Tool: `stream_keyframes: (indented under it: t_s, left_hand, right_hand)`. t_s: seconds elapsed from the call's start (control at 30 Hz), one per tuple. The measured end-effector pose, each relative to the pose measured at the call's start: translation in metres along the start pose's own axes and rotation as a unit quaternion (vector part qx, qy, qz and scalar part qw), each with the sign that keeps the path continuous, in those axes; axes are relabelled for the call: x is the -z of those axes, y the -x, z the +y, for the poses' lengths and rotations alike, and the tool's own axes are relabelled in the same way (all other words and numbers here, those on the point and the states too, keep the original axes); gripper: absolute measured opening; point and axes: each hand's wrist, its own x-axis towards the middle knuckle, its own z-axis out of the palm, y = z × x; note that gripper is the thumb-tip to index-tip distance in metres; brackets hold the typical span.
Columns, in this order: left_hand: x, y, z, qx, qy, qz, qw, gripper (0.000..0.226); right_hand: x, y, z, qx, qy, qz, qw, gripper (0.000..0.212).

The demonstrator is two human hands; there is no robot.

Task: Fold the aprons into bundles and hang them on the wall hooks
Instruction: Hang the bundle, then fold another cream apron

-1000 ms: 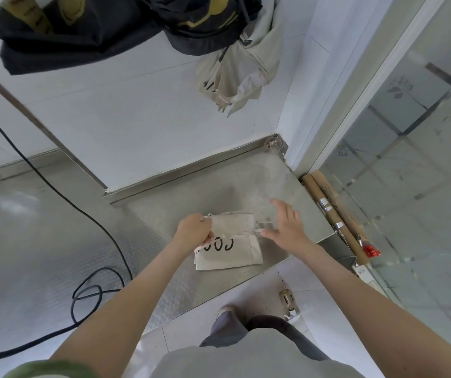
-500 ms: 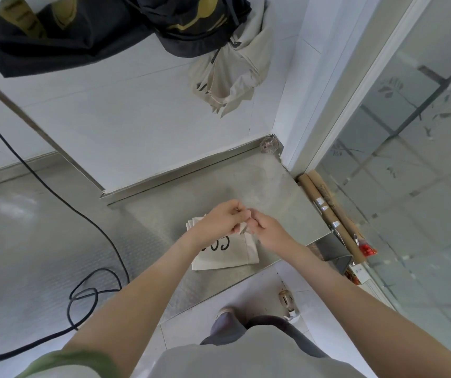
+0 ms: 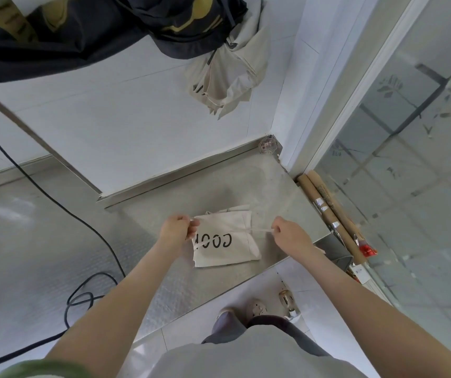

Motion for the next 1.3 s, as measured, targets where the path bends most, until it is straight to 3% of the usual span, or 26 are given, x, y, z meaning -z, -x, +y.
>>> stream_keyframes:
  t_s: [0.13,0.27,0.4,0.5,0.57,0.77,0.87,1.0,1.17,1.23,1.3]
  left_hand:
    - [-0.012,0.035,0.028,-0.176,-0.150,-0.156,0.960,0.018]
    - [-0.040,0.056,0.041,-0.244,-0.160,-0.263,0.920,0.016]
    - [-0.057,0.052,0.027,-0.277,-0.155,-0.230,0.920,0.013]
    - [-0.056,0.032,0.007,-0.325,-0.362,-0.182,0.854,0.020]
    - [-0.056,0.025,0.002,-0.342,-0.451,-0.147,0.811,0.027]
    - [-0.065,0.017,-0.009,-0.393,-0.487,-0.107,0.772,0.029]
    - [-0.071,0.015,-0.013,-0.411,-0.509,-0.084,0.751,0.030]
    - [-0.075,0.017,-0.020,-0.421,-0.484,-0.047,0.766,0.032]
    - [-0.082,0.022,-0.026,-0.352,-0.414,-0.077,0.836,0.027]
    - [-0.081,0.019,-0.025,-0.342,-0.405,-0.061,0.846,0.025]
    - [-0.078,0.016,-0.023,-0.337,-0.385,-0.037,0.858,0.025]
  right_hand:
    - [0.001,0.003,-0.025,0.123,-0.071,0.000,0.990,0.038]
    - [-0.005,0.008,-0.056,0.209,-0.158,-0.007,0.965,0.019]
    - [-0.005,0.008,-0.063,0.161,-0.228,-0.011,0.960,0.016]
    - [-0.004,0.013,-0.065,0.101,-0.310,-0.008,0.945,0.029]
    - [-0.003,0.013,-0.064,0.075,-0.356,-0.003,0.931,0.024]
    - [-0.002,0.014,-0.062,0.030,-0.449,0.019,0.893,0.016]
    - [-0.002,0.010,-0.065,0.024,-0.455,0.016,0.890,0.018]
    - [-0.003,0.003,-0.069,0.001,-0.484,0.024,0.875,0.009]
    - [0.000,0.002,-0.072,0.001,-0.498,0.015,0.867,0.007]
    - [0.004,-0.001,-0.068,0.023,-0.458,0.002,0.889,0.010]
    - [0.010,-0.007,-0.058,0.056,-0.341,-0.003,0.938,0.006]
